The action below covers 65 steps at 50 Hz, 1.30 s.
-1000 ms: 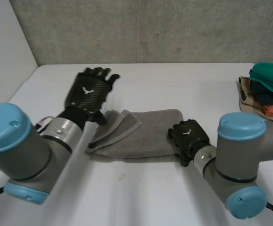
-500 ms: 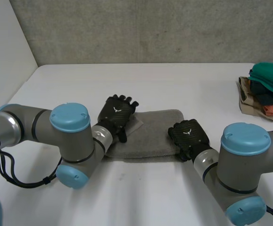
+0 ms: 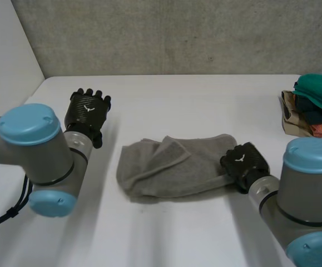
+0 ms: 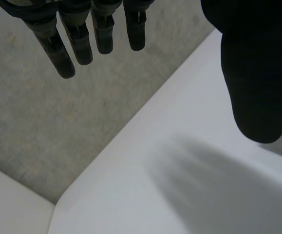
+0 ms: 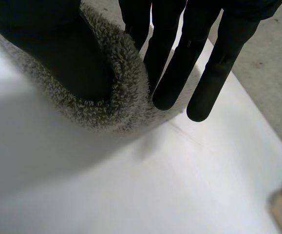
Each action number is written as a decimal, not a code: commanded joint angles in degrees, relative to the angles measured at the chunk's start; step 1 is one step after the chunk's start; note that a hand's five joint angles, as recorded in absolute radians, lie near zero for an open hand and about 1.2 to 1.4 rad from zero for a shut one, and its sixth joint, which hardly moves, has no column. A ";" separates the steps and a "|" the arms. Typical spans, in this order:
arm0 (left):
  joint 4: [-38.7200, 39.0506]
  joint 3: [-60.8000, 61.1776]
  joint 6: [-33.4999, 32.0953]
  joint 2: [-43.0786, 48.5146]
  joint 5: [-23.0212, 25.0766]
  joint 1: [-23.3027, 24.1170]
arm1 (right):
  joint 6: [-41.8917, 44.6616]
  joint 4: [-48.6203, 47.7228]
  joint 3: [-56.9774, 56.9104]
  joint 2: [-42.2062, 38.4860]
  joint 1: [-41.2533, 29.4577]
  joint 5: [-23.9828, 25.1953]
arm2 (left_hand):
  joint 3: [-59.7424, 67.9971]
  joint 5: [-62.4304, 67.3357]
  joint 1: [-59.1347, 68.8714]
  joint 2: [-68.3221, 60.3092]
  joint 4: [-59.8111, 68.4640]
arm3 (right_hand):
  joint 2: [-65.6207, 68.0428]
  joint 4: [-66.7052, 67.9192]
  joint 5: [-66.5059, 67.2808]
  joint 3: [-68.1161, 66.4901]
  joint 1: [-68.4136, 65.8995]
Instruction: Fold the laundry.
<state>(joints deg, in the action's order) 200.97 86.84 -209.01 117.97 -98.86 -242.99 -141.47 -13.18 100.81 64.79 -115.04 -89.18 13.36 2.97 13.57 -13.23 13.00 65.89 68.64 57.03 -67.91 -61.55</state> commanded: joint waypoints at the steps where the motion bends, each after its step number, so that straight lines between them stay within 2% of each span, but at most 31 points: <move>1: -0.05 3.95 6.14 -5.29 7.97 5.06 | 6.12 0.00 -1.22 1.22 0.79 -0.82 | -1.47 -1.08 -1.68 1.34 -1.10 | 14.11 11.36 12.97 -12.09 -18.45; 4: -0.05 3.34 10.44 -5.20 12.18 8.22 | 5.77 0.00 -1.23 1.04 -0.09 -0.99 | -1.13 -0.74 -1.34 1.00 -0.76 | 14.11 11.36 12.97 -12.09 -18.45; 7: 0.04 2.02 13.18 -3.89 13.86 9.72 | 4.63 0.00 -0.79 0.69 -1.94 -0.91 | -0.79 -0.40 -1.00 0.66 -0.43 | 14.11 11.36 12.97 -12.09 -18.45; 11: -0.57 -4.46 15.64 5.75 13.43 13.40 | 1.47 -0.09 0.35 0.34 -2.64 -0.91 | -0.29 0.10 -0.50 0.16 0.08 | 14.11 11.36 12.97 -12.09 -18.45; 14: -1.10 -8.08 15.30 10.16 13.34 14.47 | -1.52 -0.79 1.41 0.69 -1.94 -0.99 | -0.12 0.27 -0.33 -0.01 0.25 | 14.11 11.36 12.97 -12.09 -18.45; 18: -1.81 -12.21 14.77 15.70 10.98 14.74 | -1.70 -1.49 2.55 1.04 -1.68 -0.91 | 0.38 0.77 0.18 -0.52 0.75 | 14.11 11.36 12.97 -12.09 -18.45; 22: -1.63 -15.56 13.63 19.14 6.32 14.30 | -1.70 -1.49 3.25 1.39 -1.59 -0.82 | 3.41 3.80 3.20 -3.54 3.77 | 14.11 11.36 12.97 -12.09 -18.45; 23: -1.54 -16.17 13.02 19.58 3.35 13.95 | -1.70 -1.49 3.34 1.40 -1.59 -0.82 | 4.41 4.80 4.21 -4.54 4.78 | 14.11 11.36 12.97 -12.09 -18.45; 26: -1.11 -16.00 11.43 18.97 -1.76 11.58 | -1.53 -1.49 3.70 1.31 -0.98 -0.73 | 5.43 5.82 5.23 -5.57 5.80 | 14.11 11.36 12.97 -12.09 -18.45; 27: -1.02 -15.57 9.60 18.18 -5.26 8.96 | -1.35 -1.49 3.87 1.31 -0.63 -0.73 | 4.93 5.32 4.73 -5.06 5.30 | 14.11 11.36 12.97 -12.09 -18.45; 30: -1.10 -14.16 6.78 16.51 -7.66 5.96 | 0.49 -1.41 4.14 1.40 0.08 -0.73 | 4.59 4.98 4.39 -4.72 4.96 | 14.11 11.36 12.97 -12.09 -18.45; 35: -1.02 -5.66 2.73 9.33 -6.09 4.28 | 6.55 -1.41 3.52 2.10 0.17 -1.78 | 0.90 1.30 0.70 -1.04 1.27 | 14.11 11.36 12.97 -12.09 -18.45; 40: -1.02 1.48 4.13 1.40 -3.19 4.37 | 14.63 -2.28 -0.42 2.98 -0.80 -4.77 | 0.38 0.78 0.18 -0.52 0.75 | 14.11 11.36 12.97 -12.09 -18.45; 43: -0.93 4.99 5.97 -3.68 -2.22 4.01 | 16.31 -3.25 -3.33 3.15 -2.11 -4.78 | -0.62 -0.23 -0.83 0.49 -0.26 | 14.11 11.36 12.97 -12.09 -18.45; 47: -1.02 7.55 8.79 -8.10 -2.04 3.75 | 16.40 -6.23 -8.77 2.45 -11.32 -2.15 | -0.62 -0.23 -0.83 0.49 -0.26 | 14.11 11.36 12.97 -12.09 -18.45; 50: -1.02 8.95 10.80 -10.47 -2.04 2.61 | 16.67 -9.57 -11.68 -0.35 -18.18 3.03 | -0.62 -0.23 -0.83 0.49 -0.26 | 14.11 11.36 12.97 -12.09 -18.45; 55: -1.02 10.54 12.66 -11.88 -2.04 0.59 | 16.49 -12.13 -15.36 -9.39 -23.03 12.26 | -0.62 -0.23 -0.83 0.49 -0.26 | 14.11 11.36 12.97 -12.09 -18.45; 57: -1.02 10.80 12.92 -11.88 -2.04 0.15 | 16.32 -12.04 -16.60 -11.69 -23.56 13.24 | -0.62 -0.23 -0.83 0.49 -0.26 | 14.11 11.36 12.97 -12.09 -18.45; 58: -1.02 10.98 13.10 -11.88 -2.13 -0.11 | 16.05 -12.04 -17.13 -12.66 -24.00 13.16 | -0.62 -0.23 -0.83 0.49 -0.26 | 8.51 5.76 7.37 -6.49 -12.85; 59: -1.02 10.98 13.10 -11.80 -2.13 -0.20 | 15.09 -11.95 -17.66 -13.54 -24.87 12.29 | -0.62 -0.23 -0.83 0.49 -0.26 | -12.70 -15.45 -13.83 14.72 8.36; 62: -0.93 10.81 13.10 -11.79 -2.13 -0.47 | 11.32 -11.95 -17.57 -13.28 -25.41 10.26 | -0.62 -0.23 -0.83 0.49 -0.26 | -28.51 -31.26 -29.65 30.53 24.17; 63: -0.93 10.63 13.18 -11.79 -2.13 -0.47 | 7.04 -11.95 -17.40 -13.02 -25.06 8.69 | -0.62 -0.23 -0.83 0.49 -0.26 | -47.87 -50.62 -49.01 49.89 43.53; 64: -0.93 10.46 13.27 -11.79 -2.13 -0.47 | 4.39 -11.95 -17.31 -12.76 -24.88 7.80 | -0.79 -0.40 -1.00 0.66 -0.43 | -55.89 -58.64 -57.03 57.91 51.55; 65: -0.84 10.02 13.53 -11.79 -2.13 -0.30 | 1.40 -11.87 -17.22 -12.23 -24.53 6.92 | -0.96 -0.57 -1.17 0.83 -0.59 | -55.89 -58.64 -57.03 57.91 51.55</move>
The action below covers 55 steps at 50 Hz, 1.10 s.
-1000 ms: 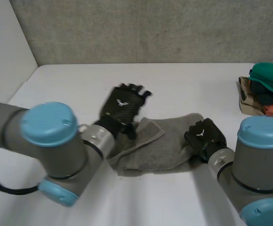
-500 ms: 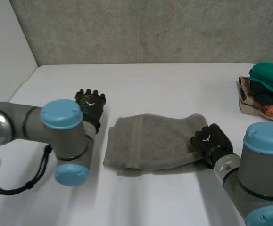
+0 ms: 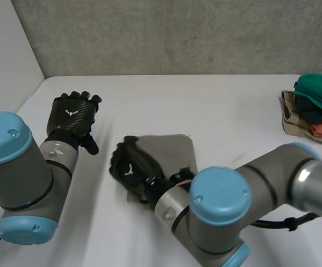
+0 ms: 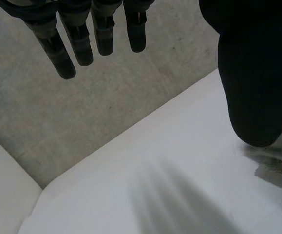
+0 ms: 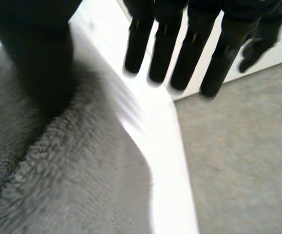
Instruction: Fold the laundry.
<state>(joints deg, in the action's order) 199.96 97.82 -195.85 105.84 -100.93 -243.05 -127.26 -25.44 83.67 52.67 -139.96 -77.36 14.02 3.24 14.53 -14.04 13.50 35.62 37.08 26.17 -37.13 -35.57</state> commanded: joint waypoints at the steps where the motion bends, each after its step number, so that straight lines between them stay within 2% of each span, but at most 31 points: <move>1: 0.17 -1.22 0.73 0.33 -0.06 -0.14 | -15.88 0.65 0.08 0.67 0.91 -5.69 | -1.78 -1.01 -2.30 1.80 -1.27 | -25.62 -27.08 -26.17 27.13 25.57; 2: 0.17 -1.57 1.00 0.41 0.03 -0.05 | -22.35 1.53 0.61 3.46 2.66 -7.35 | -1.78 -1.01 -2.30 1.80 -1.27 | -25.62 -27.08 -26.17 27.13 25.57; 5: 0.17 -3.68 3.37 0.77 0.73 1.26 | -32.84 4.34 1.84 8.74 6.00 -8.95 | -1.78 -1.01 -2.30 1.80 -1.27 | -25.62 -27.08 -26.17 27.13 25.57; 6: 0.17 -4.21 3.98 0.85 1.26 1.70 | -38.97 7.05 2.37 11.63 8.80 -9.30 | -1.78 -1.01 -2.30 1.80 -1.27 | -25.62 -27.08 -26.17 27.13 25.57; 11: 0.08 -7.72 6.71 4.27 7.93 5.30 | -49.57 17.95 1.50 16.49 16.11 -7.81 | -1.11 -0.34 -1.63 1.13 -0.60 | -25.62 -27.08 -26.17 27.13 25.57; 13: -0.80 -11.31 7.06 8.83 12.05 8.19 | -50.01 23.21 -0.34 15.89 17.43 -6.06 | -0.77 0.00 -1.29 0.79 -0.26 | -25.62 -27.08 -26.17 27.13 25.57; 16: -2.03 -13.79 6.89 12.53 12.86 10.31 | -50.10 25.88 -3.07 12.20 17.35 -4.38 | 0.06 0.84 -0.46 -0.04 0.57 | -25.62 -27.08 -26.17 27.13 25.57; 23: -9.14 -18.71 6.19 20.36 6.02 10.93 | -50.10 27.11 -7.21 4.47 17.35 -3.50 | 3.26 4.04 2.75 -3.24 3.78 | -25.62 -27.08 -26.17 27.13 25.57; 27: -13.10 -19.68 3.56 22.65 2.41 10.93 | -49.14 27.72 -8.08 0.69 17.35 -3.32 | 3.26 4.04 2.75 -3.24 3.78 | -25.62 -27.08 -26.17 27.13 25.57; 33: -16.88 -18.72 -0.67 22.57 -0.23 11.20 | -42.03 30.80 -9.93 -2.40 17.35 -4.38 | 2.43 3.20 1.91 -2.41 2.94 | -25.62 -27.08 -26.17 27.13 25.57; 35: -16.80 -18.63 -0.93 21.95 -0.23 11.29 | -37.64 31.33 -10.02 -1.88 17.35 -5.43 | 2.25 3.03 1.74 -2.23 2.77 | -21.52 -22.98 -22.07 23.04 21.48; 40: -16.80 -18.98 -0.85 15.98 0.73 11.02 | -34.72 30.72 -9.32 1.90 17.26 -9.38 | 2.42 3.20 1.90 -2.40 2.93 | -20.83 -22.29 -21.38 22.34 20.78; 44: -16.71 -20.03 -1.02 12.46 3.89 10.67 | -33.85 26.68 -7.13 5.94 16.39 -12.46 | 2.25 3.03 1.74 -2.23 2.77 | -21.83 -23.29 -22.38 23.35 21.79; 48: -16.80 -21.18 -0.85 8.34 10.74 8.57 | -33.05 21.06 -1.86 9.98 12.88 -13.87 | 1.75 2.52 1.23 -1.73 2.26 | -22.68 -24.14 -23.23 24.19 22.63; 55: -17.76 -18.99 1.52 1.13 29.18 5.23 | -31.38 12.53 9.48 12.98 7.60 -13.61 | 1.75 2.52 1.23 -1.73 2.26 | -22.68 -24.14 -23.23 24.19 22.63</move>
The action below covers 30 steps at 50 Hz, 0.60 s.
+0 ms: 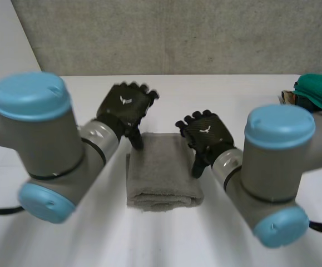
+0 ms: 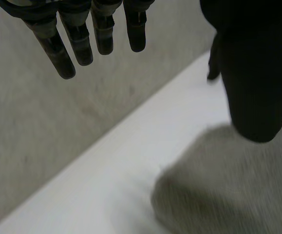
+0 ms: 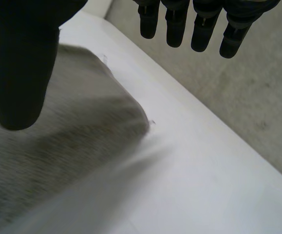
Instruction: Fold the laundry.
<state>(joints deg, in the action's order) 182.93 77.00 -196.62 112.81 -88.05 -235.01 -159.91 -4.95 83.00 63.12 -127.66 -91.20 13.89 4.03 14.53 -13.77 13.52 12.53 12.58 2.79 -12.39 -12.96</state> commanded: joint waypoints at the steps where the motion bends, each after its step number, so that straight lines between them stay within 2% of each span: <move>1: -0.82 2.10 2.81 -6.11 17.81 -3.09 | 1.53 -9.27 11.39 2.27 -4.96 0.15 | 1.87 1.73 1.23 -2.00 2.25 | 0.58 0.53 0.32 -0.72 -0.15; 5: -0.90 2.81 5.71 -6.73 21.61 -4.14 | 2.84 -14.90 14.47 0.08 -5.93 -0.03 | 1.70 1.56 1.06 -1.83 2.08 | 1.08 1.04 0.83 -1.23 -0.65; 14: -0.82 3.25 7.21 -6.64 21.52 -4.23 | 7.76 -22.29 13.07 -8.09 -5.85 -0.21 | 2.04 1.90 1.40 -2.17 2.42 | 2.59 2.55 2.34 -2.74 -2.17; 21: -0.73 3.34 7.39 -6.46 21.52 -4.14 | 8.65 -25.10 10.35 -10.82 -5.76 0.76 | 2.21 2.07 1.57 -2.33 2.58 | 12.32 12.28 12.07 -12.47 -11.90; 28: -0.73 3.34 7.48 -6.29 21.52 -4.23 | 8.82 -24.67 8.85 -12.24 -5.76 0.76 | 2.54 2.41 1.90 -2.67 2.92 | 12.52 12.48 12.27 -12.67 -12.09; 30: -0.73 3.34 7.48 -6.20 21.52 -4.23 | 8.38 -25.10 8.76 -12.24 -5.67 0.85 | 2.54 2.41 1.90 -2.67 2.92 | 16.36 16.32 16.11 -16.51 -15.94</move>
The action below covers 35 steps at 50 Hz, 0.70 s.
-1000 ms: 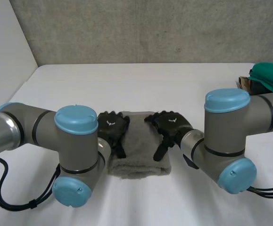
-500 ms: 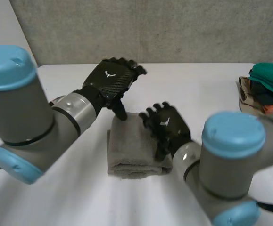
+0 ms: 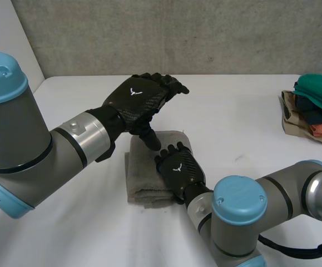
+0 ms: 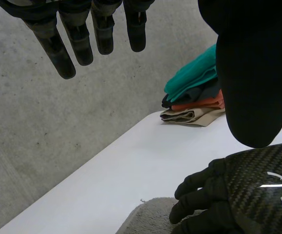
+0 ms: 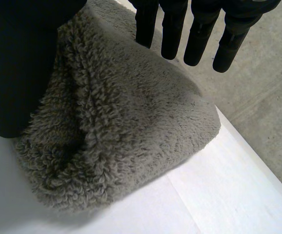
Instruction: Fold the laundry.
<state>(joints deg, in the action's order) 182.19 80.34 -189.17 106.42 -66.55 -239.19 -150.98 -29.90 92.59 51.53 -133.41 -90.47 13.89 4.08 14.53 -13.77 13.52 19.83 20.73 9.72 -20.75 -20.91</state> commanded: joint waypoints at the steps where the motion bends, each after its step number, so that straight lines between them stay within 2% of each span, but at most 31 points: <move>1: 0.01 -0.01 0.03 0.19 0.02 -0.05 | -0.63 -0.16 -0.92 -0.64 0.08 0.21 | 2.54 2.36 1.90 -2.67 2.92 | 11.59 10.69 11.70 -10.67 -10.51; 6: 0.01 -0.01 0.03 0.19 0.02 -0.05 | -0.90 -0.51 -1.97 -0.82 0.17 2.49 | 2.71 2.52 2.07 -2.83 3.08 | 34.11 33.21 34.22 -33.19 -33.03; 7: 0.01 -0.01 0.03 0.19 0.02 -0.05 | -0.90 -0.77 -2.41 -0.82 0.26 3.54 | 2.71 2.52 2.07 -2.84 3.08 | 43.65 42.75 43.76 -42.73 -42.57; 10: 0.01 0.08 0.03 0.27 0.02 -0.14 | -1.07 -1.21 -3.03 -1.16 0.78 4.69 | 2.71 2.52 2.07 -2.84 3.08 | 59.68 58.78 59.79 -58.76 -58.59; 17: 0.01 -0.01 0.56 -0.08 -0.07 -0.49 | -1.16 -2.79 -6.28 -1.96 1.84 5.31 | 2.88 2.69 2.24 -3.00 3.25 | 60.17 59.27 60.28 -59.25 -59.09; 25: 0.09 -0.19 0.65 -1.04 -0.07 -0.84 | -2.48 -3.06 -13.31 -0.47 6.84 5.74 | 3.05 2.86 2.41 -3.17 3.42 | 60.17 59.27 60.28 -59.25 -59.09; 29: 0.36 -0.10 0.65 -2.71 -0.07 -1.01 | -5.20 -4.11 -19.02 3.57 10.62 6.45 | 3.22 3.03 2.58 -3.34 3.59 | 60.17 59.27 60.28 -59.25 -59.09; 35: 0.36 -0.10 1.35 -3.24 -0.07 -1.19 | -11.00 -5.96 -28.25 7.27 20.46 10.49 | 3.55 3.36 2.91 -3.68 3.92 | 60.17 59.27 60.28 -59.25 -59.09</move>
<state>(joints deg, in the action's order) 182.49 80.19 -188.44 103.86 -66.62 -240.21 -157.36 -34.55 72.02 55.61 -121.00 -83.33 13.89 4.09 14.71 -13.77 13.52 64.48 68.36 51.54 -65.06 -58.42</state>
